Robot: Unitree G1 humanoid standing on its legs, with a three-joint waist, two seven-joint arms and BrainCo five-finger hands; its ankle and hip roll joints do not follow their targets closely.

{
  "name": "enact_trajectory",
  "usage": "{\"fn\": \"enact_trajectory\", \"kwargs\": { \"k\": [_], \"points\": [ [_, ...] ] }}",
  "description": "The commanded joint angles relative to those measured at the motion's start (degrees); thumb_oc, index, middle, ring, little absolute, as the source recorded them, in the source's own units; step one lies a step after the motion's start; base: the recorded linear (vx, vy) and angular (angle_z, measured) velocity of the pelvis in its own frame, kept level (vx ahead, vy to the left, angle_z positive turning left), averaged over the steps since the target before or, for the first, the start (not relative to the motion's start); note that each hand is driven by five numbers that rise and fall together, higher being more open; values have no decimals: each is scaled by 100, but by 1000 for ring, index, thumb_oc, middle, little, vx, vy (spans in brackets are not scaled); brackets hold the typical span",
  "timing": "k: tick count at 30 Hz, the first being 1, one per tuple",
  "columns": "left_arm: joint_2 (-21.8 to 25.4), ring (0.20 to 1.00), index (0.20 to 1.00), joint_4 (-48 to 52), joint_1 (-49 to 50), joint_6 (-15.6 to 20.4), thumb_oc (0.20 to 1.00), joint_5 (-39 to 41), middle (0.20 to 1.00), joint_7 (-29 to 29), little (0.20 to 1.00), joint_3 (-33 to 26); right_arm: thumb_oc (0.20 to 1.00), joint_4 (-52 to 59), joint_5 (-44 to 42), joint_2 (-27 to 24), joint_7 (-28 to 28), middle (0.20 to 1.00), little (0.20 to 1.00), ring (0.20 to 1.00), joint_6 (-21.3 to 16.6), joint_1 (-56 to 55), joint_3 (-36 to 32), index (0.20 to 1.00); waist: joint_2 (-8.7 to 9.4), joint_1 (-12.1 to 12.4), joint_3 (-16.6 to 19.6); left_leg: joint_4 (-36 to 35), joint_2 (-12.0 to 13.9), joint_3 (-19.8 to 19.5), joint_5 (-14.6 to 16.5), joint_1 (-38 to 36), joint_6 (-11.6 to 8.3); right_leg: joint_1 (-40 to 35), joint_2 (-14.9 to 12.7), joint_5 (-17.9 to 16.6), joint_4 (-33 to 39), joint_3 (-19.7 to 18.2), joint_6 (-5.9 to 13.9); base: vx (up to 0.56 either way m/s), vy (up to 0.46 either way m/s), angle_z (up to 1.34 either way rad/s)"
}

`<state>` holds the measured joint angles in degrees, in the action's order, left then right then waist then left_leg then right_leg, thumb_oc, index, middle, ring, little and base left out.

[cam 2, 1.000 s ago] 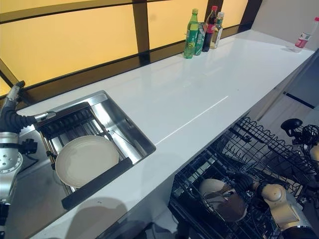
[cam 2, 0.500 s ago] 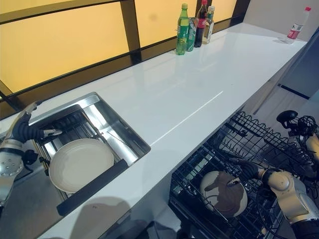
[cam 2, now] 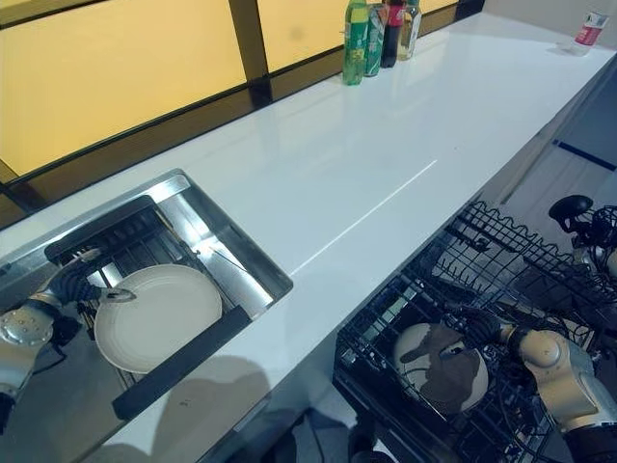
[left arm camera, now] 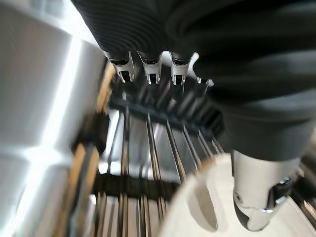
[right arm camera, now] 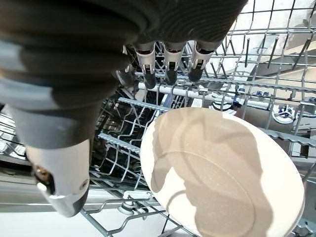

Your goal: Pick up plates and place into dishwasher.

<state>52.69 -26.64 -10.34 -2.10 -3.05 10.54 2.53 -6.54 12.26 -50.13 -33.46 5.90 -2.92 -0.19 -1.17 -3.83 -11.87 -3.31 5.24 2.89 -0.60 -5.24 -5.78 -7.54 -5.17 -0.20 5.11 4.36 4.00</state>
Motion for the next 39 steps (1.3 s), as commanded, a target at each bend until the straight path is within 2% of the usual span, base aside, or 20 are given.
{"fn": "enact_trajectory", "kwargs": {
  "k": [1,7,12,15,20,24,27,29,35,39],
  "points": [
    [343,1000,1000,-322,-564,23,1000,257,1000,410,1000,224,1000,412,-169,-586,177,1000,1000,1000,-45,303,26,1000,-18,-89,265,644,101,58,213,545,50,702,-575,425,-1254,74,520,48,68,-3],
    [530,1000,1000,-731,-1041,174,1000,203,1000,396,1000,663,1000,390,-370,-767,201,1000,1000,1000,-70,389,160,1000,-12,-192,141,767,35,169,250,627,119,824,-644,408,-1394,-32,578,66,55,-2],
    [556,1000,1000,-1181,-1553,73,1000,-85,1000,555,1000,1069,1000,339,-454,-812,293,1000,1000,1000,-52,532,324,1000,7,-272,37,894,-13,236,294,710,173,912,-694,382,-1471,-127,616,42,24,-6],
    [605,1000,1000,-1604,-1811,-26,1000,-168,1000,976,1000,1276,1000,341,-501,-867,320,1000,1000,1000,-1,637,397,1000,2,-342,-57,938,-45,285,311,737,208,962,-722,360,-1510,-187,634,7,25,-11],
    [613,1000,1000,-1853,-1801,-311,1000,-488,1000,1323,1000,1360,1000,373,-487,-863,353,1000,1000,1000,-38,569,398,1000,-14,-394,-69,932,-72,333,326,711,240,960,-738,364,-1518,-217,647,23,14,-4],
    [645,1000,1000,-2174,-1743,-472,1000,-874,1000,2549,1000,1501,1000,469,-502,-866,360,1000,1000,1000,-109,465,376,1000,-42,-434,-43,935,-95,354,346,682,252,930,-749,368,-1503,-207,641,8,2,-1],
    [665,1000,1000,-2084,-1610,-412,1000,-591,1000,3416,1000,1545,1000,512,-558,-917,333,1000,1000,1000,-79,501,425,1000,-75,-429,-9,894,-103,358,350,621,252,899,-754,368,-1487,-182,646,0,0,0],
    [723,1000,1000,-1836,-1486,-294,1000,-40,1000,4074,1000,1644,1000,481,-580,-962,342,1000,1000,1000,-96,516,485,1000,-120,-416,29,873,-103,377,363,567,246,862,-755,384,-1481,-160,643,8,4,-3],
    [928,1000,1000,-1034,-1192,100,1000,1147,1000,4820,1000,1761,1000,522,-647,-1007,388,1000,1000,1000,-101,408,481,1000,-158,-356,104,812,-91,357,392,460,230,739,-733,418,-1407,-70,630,0,-30,2],
    [998,1000,1000,-130,-895,100,1000,2069,1000,5394,1000,1855,1000,575,-713,-980,500,1000,1000,1000,-67,342,540,1000,-164,-261,156,736,-85,289,381,411,218,661,-691,438,-1359,20,612,-28,-60,7]
  ]
}}
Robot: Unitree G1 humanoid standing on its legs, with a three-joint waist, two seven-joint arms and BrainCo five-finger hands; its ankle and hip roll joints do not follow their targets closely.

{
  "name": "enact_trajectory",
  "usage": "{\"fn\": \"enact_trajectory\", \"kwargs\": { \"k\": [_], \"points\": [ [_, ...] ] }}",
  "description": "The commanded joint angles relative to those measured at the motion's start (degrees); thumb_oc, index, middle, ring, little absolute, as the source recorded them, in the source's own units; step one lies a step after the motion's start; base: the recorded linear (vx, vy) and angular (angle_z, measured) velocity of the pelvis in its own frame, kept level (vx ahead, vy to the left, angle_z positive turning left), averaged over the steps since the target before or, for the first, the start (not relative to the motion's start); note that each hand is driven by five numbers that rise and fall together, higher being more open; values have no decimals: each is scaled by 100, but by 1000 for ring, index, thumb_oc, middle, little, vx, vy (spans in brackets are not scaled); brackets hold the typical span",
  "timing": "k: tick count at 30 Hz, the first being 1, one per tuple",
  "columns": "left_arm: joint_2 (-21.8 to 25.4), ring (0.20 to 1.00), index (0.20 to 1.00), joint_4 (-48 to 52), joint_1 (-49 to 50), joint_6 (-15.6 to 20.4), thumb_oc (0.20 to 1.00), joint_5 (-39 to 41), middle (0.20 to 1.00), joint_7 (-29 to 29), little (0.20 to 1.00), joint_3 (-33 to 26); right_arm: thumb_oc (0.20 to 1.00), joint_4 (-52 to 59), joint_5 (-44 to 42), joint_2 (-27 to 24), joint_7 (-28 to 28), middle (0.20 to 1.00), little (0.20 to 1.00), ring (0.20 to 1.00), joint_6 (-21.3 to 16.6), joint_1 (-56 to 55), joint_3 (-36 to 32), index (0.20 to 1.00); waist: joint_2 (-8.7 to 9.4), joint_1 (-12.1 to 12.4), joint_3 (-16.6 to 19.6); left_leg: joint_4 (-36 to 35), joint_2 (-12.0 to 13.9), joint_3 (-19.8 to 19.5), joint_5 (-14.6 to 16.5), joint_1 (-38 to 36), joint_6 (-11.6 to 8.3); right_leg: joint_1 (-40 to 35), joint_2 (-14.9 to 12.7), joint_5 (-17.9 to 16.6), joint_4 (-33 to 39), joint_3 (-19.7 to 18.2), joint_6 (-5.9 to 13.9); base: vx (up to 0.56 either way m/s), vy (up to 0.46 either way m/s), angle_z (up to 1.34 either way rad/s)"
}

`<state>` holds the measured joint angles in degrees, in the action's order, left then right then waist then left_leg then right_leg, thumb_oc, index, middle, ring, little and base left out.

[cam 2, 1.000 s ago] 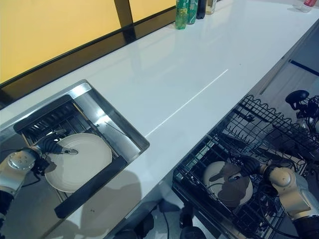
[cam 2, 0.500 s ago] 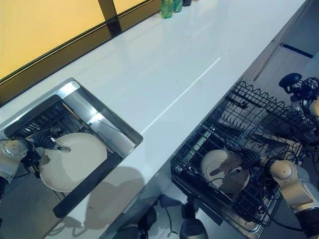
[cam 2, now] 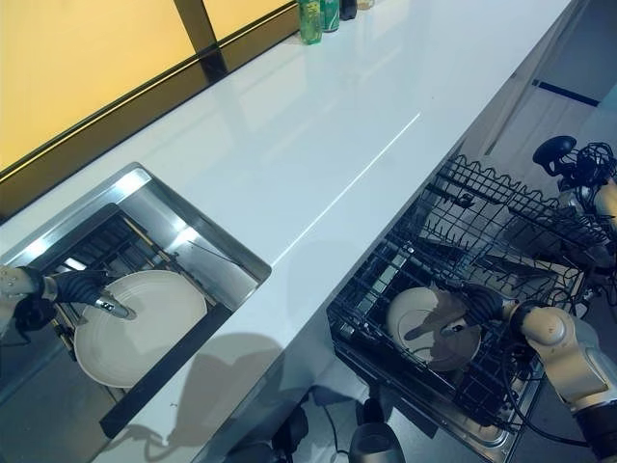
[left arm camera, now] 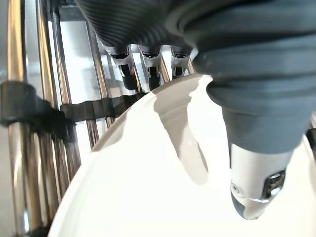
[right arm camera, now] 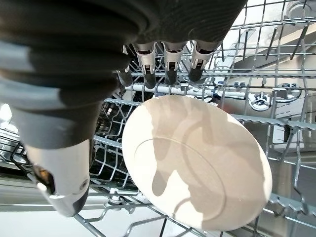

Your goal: Pick up plates and place into dishwasher.

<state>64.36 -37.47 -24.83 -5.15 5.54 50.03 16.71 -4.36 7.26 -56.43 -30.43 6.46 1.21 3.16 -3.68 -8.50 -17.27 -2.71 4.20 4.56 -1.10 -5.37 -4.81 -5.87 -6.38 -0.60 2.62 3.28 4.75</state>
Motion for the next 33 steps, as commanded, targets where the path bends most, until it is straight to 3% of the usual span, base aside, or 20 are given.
{"fn": "enact_trajectory", "kwargs": {
  "k": [1,6,12,13,14,33],
  "points": [
    [-177,1000,1000,1158,632,373,1000,1429,1000,1518,1000,473,1000,361,-239,-348,238,1000,1000,1000,-100,-60,242,1000,86,230,709,656,19,109,429,412,117,482,-564,483,-1106,151,537,-31,-48,9],
    [-207,1000,1000,2049,1084,166,1000,2323,1000,1930,1000,483,1000,384,-330,-349,359,1000,1000,1000,-77,-94,345,1000,90,317,772,586,29,64,426,348,99,413,-563,494,-1074,250,531,-10,-38,14],
    [-324,1000,1000,2788,1571,71,1000,2508,1000,1644,1000,388,1000,460,-435,-359,479,1000,1000,1000,69,-123,430,1000,129,430,828,514,47,-1,427,292,89,338,-549,497,-1012,321,527,-2,-12,2],
    [-319,765,765,2802,1589,77,765,2462,765,1589,765,388,1000,457,-444,-357,482,1000,1000,1000,65,-124,432,1000,133,435,833,507,51,-8,426,285,87,331,-549,497,-1009,326,527,8,-31,0],
    [-303,200,200,2838,1633,82,200,2352,200,1441,200,366,1000,489,-463,-354,475,1000,1000,1000,89,-139,410,1000,145,451,849,488,55,-26,420,272,80,311,-546,494,-990,338,532,5,-33,2],
    [-86,200,200,3028,1969,260,200,1717,200,728,200,-141,1000,734,-602,-371,509,1000,1000,1000,135,-616,48,1000,239,546,1009,383,83,-81,372,211,75,203,-531,468,-888,476,563,1,-7,1]
  ]
}}
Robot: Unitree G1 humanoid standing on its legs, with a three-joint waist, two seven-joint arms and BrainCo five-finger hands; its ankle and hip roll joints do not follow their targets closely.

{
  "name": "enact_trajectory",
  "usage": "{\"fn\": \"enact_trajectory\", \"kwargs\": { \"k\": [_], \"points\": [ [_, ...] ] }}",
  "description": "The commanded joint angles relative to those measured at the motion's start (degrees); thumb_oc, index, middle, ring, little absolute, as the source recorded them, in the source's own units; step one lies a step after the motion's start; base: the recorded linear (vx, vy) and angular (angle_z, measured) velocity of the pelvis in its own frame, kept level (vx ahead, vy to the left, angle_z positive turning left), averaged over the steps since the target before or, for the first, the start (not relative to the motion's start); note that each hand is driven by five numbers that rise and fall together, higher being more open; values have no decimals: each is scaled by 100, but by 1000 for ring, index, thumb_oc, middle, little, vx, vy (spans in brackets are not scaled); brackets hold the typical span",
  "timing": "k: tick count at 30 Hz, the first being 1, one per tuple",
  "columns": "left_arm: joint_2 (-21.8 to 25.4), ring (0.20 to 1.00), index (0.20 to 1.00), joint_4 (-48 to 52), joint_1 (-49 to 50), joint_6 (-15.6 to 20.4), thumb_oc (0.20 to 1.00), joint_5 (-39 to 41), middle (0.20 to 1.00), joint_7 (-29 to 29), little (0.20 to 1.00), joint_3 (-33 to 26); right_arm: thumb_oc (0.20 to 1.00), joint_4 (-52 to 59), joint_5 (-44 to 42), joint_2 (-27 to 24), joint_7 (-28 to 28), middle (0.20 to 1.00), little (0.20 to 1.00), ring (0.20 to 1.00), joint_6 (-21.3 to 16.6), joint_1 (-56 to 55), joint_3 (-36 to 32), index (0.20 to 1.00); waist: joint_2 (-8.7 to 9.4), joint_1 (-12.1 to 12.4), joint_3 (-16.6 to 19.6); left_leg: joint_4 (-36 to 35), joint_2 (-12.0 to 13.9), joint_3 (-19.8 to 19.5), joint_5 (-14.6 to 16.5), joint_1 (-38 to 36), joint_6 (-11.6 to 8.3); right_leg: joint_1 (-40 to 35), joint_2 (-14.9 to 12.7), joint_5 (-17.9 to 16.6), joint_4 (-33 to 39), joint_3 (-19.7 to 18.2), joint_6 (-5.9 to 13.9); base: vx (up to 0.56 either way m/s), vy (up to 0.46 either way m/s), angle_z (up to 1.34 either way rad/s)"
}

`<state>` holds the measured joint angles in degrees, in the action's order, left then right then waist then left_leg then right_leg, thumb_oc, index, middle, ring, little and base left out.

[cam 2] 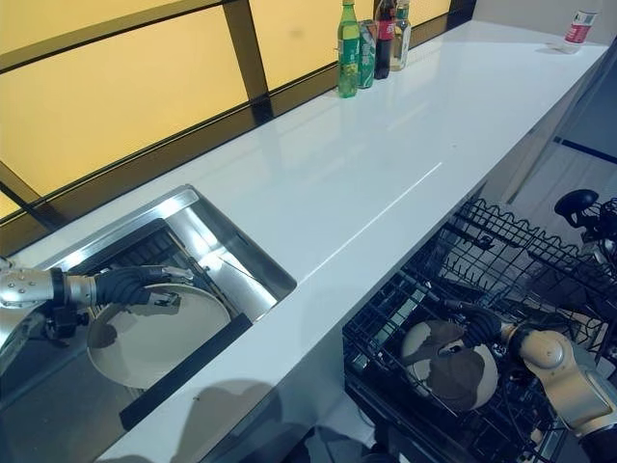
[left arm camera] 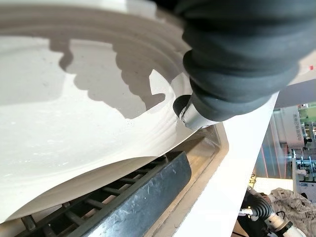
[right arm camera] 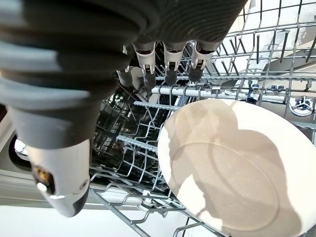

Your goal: Pick up plates and place into dishwasher.

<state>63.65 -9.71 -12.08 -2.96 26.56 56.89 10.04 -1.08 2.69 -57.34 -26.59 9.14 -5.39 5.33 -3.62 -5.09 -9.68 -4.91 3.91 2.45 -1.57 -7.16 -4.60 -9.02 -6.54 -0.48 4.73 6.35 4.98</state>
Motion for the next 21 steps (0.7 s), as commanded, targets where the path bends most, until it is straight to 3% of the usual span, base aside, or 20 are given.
{"fn": "enact_trajectory", "kwargs": {
  "k": [1,5,8,12,15,21],
  "points": [
    [-12,200,200,267,713,50,200,-399,200,-13,200,502,1000,416,-148,-285,118,1000,1000,1000,-132,24,-190,1000,235,208,251,602,117,125,415,389,52,514,-512,454,-1095,174,539,0,0,0],
    [22,200,200,314,808,238,200,-685,200,-647,200,348,1000,427,-155,-303,153,1000,1000,1000,-189,-78,-296,1000,251,234,271,590,133,107,400,387,34,482,-500,451,-1054,191,533,-4,-2,3],
    [100,200,200,259,773,536,200,-1145,200,-1548,200,12,1000,443,-220,-325,237,1000,1000,1000,-213,-92,-452,1000,278,290,292,572,139,91,388,391,25,456,-491,446,-1019,221,522,-9,-6,3],
    [136,200,200,397,797,655,200,-1530,200,-2389,200,-760,1000,629,-295,-233,558,1000,1000,1000,-361,-250,-902,1000,316,362,320,548,143,58,369,413,18,440,-487,446,-987,263,494,-32,-5,0],
    [176,200,200,429,874,1054,200,-2203,200,-3219,200,-1350,1000,685,-214,-30,803,1000,1000,1000,-591,-269,-1256,1000,331,412,357,551,148,27,363,455,9,430,-489,457,-962,296,474,-52,-4,2],
    [76,200,200,780,1049,1442,200,-3186,200,-4587,200,-2456,1000,773,-119,313,1397,1000,1000,1000,-976,-190,-1745,1000,331,513,426,565,185,-20,357,537,-27,442,-458,541,-979,347,403,-67,7,3]
  ]
}}
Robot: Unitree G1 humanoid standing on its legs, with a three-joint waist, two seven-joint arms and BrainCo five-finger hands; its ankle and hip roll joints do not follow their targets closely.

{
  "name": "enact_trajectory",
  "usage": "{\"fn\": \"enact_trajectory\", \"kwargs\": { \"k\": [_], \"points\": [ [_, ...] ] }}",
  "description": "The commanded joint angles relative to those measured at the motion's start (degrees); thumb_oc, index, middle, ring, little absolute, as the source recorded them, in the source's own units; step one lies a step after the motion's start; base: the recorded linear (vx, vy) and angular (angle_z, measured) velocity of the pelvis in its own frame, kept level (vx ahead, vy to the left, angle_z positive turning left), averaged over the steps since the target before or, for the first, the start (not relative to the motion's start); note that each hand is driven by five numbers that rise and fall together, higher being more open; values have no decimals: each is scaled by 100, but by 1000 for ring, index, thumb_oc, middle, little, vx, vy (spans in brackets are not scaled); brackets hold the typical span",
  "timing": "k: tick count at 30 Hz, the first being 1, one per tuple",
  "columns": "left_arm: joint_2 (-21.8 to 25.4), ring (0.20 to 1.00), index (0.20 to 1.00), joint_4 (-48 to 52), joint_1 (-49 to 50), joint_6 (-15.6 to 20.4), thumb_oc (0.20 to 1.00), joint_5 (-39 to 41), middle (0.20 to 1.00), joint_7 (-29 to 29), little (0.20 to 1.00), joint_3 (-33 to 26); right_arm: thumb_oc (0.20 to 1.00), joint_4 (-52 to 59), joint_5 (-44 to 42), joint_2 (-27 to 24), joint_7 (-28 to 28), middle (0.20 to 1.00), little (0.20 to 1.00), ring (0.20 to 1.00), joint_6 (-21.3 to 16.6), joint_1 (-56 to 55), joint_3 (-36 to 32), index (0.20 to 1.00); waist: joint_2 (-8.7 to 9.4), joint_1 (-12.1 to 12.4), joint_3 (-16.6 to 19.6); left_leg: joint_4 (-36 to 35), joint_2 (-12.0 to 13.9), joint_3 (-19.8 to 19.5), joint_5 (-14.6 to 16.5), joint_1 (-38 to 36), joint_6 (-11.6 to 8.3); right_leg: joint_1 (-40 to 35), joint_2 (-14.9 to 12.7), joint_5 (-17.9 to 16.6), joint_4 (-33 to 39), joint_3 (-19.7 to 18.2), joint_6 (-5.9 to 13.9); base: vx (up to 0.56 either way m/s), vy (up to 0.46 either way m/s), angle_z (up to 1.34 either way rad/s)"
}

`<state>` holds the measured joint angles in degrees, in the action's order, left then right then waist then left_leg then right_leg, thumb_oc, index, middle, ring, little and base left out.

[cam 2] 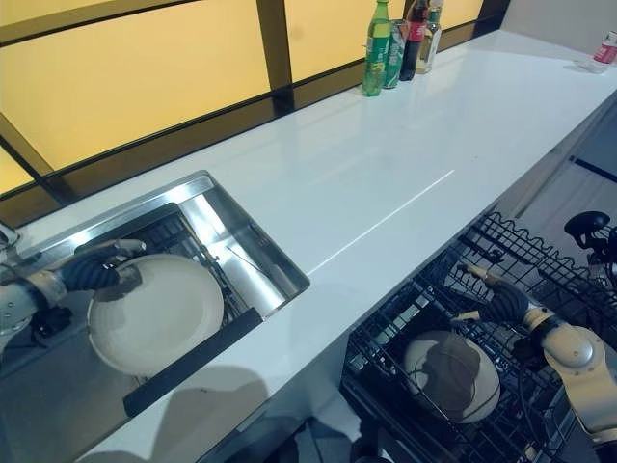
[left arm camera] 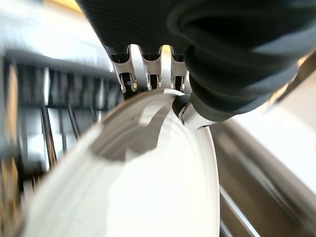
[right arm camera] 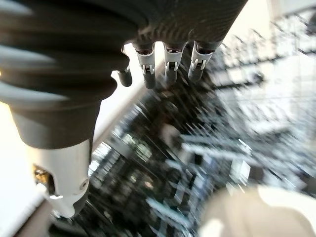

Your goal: Pick up plates and place into dishwasher.

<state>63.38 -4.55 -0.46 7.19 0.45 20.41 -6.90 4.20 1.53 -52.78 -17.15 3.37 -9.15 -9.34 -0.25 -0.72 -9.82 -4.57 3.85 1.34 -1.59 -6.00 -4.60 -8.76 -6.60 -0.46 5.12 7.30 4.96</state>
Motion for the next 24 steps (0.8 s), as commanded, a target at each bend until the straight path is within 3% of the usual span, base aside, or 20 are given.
{"fn": "enact_trajectory", "kwargs": {
  "k": [1,6,10,20,24],
  "points": [
    [65,200,200,307,-83,479,200,-725,200,-1189,200,-930,1000,261,-6,-101,584,1000,1000,1000,-432,227,-330,1000,-6,96,451,538,193,76,361,435,-38,419,-447,558,-1027,263,391,-60,8,2],
    [-245,200,200,588,-29,815,200,-1123,200,-2511,200,-1462,1000,347,32,245,1382,1000,1000,1000,-620,536,-404,1000,-11,201,513,551,208,12,367,473,-75,431,-410,635,-1080,307,333,-67,3,8],
    [-617,200,200,836,-77,1335,200,-1374,200,-3511,200,-1559,1000,462,102,501,1853,1000,1000,1000,-917,762,-326,1000,-1,257,577,564,204,-30,380,500,-92,445,-378,684,-1122,335,293,-59,7,7],
    [-1017,200,200,980,-439,1887,200,-1327,200,-4028,200,-1232,1000,661,-171,594,2265,1000,1000,1000,-1428,1335,-37,1000,5,352,713,507,202,-98,309,526,-132,478,-336,639,-1111,354,261,-49,11,1],
    [-1202,200,200,1004,-647,2029,200,-1262,200,-3945,200,-1020,1000,843,-148,718,2389,1000,1000,1000,-1600,1555,132,1000,-6,375,763,436,199,-116,277,519,-133,480,-327,655,-1121,362,264,-15,4,1]
  ]
}}
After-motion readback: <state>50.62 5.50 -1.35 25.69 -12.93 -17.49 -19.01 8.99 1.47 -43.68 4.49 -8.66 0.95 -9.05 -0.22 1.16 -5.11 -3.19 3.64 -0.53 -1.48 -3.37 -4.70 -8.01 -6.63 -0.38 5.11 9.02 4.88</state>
